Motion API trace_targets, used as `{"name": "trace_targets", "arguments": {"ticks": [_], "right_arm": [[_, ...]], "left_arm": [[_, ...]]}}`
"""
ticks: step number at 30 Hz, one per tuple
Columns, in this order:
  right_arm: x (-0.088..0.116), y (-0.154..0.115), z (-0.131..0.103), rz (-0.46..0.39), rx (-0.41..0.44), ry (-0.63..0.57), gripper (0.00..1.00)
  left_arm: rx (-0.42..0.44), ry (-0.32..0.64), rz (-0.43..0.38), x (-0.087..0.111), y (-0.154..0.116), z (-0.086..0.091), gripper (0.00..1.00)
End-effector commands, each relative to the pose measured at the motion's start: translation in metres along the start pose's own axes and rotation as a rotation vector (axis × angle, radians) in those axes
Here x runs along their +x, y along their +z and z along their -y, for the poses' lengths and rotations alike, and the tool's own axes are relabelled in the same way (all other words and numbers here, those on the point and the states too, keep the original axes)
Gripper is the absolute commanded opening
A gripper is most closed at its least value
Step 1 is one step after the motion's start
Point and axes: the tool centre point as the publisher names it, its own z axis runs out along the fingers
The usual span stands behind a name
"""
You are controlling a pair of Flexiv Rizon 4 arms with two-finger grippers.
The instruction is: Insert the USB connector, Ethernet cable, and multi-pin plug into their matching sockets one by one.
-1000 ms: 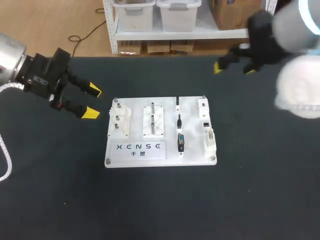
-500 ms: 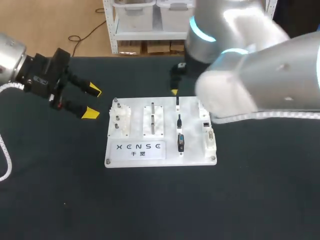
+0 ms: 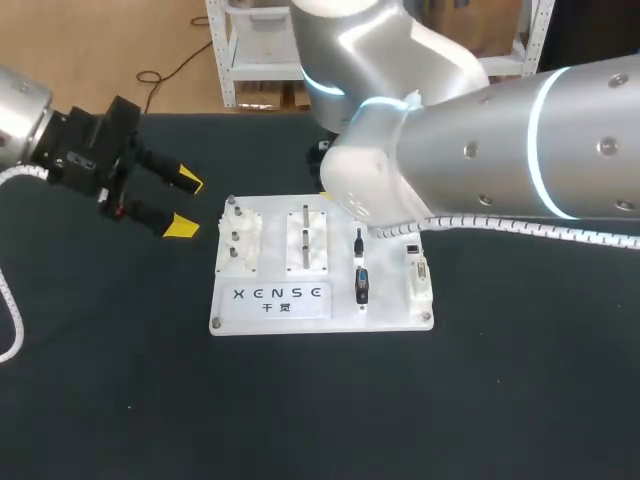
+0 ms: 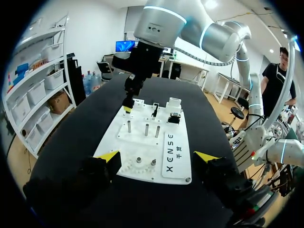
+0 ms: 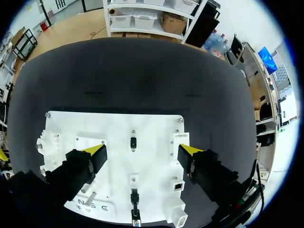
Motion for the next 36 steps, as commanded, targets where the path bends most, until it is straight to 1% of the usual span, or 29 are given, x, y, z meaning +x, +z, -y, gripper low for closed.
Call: {"name": "trace_targets", "arguments": {"ticks": [1,6,12,14,32,36], "right_arm": [[-0.0002,0.0014,0.0006,-0.004,-0.008,0.002,1.00],[-0.0002,0.0034,-0.0014,-0.017,-0.055,-0.007,1.00],[0.0011,0.0050,-0.0024,-0.022,-0.073,-0.019,1.00],[0.0018,0.0049,-0.0020,0.011,-0.046,-0.050,1.00],[0.0018,0.0049,-0.0020,0.011,-0.046,-0.050,1.00],[-0.0018,0.0044,-0.0028,-0.002,-0.053,-0.026,1.00]], "left_arm": [[0.002,0.003,0.002,0.0010,-0.0002,-0.0007,1.00],[0.002,0.003,0.002,0.0010,-0.0002,-0.0007,1.00],[0.002,0.003,0.002,0.0010,-0.0002,-0.0007,1.00],[0.002,0.003,0.002,0.0010,-0.0002,-0.0007,1.00],[0.002,0.003,0.002,0.0010,-0.0002,-0.0007,1.00],[0.002,0.003,0.002,0.0010,-0.0002,-0.0007,1.00]]}}
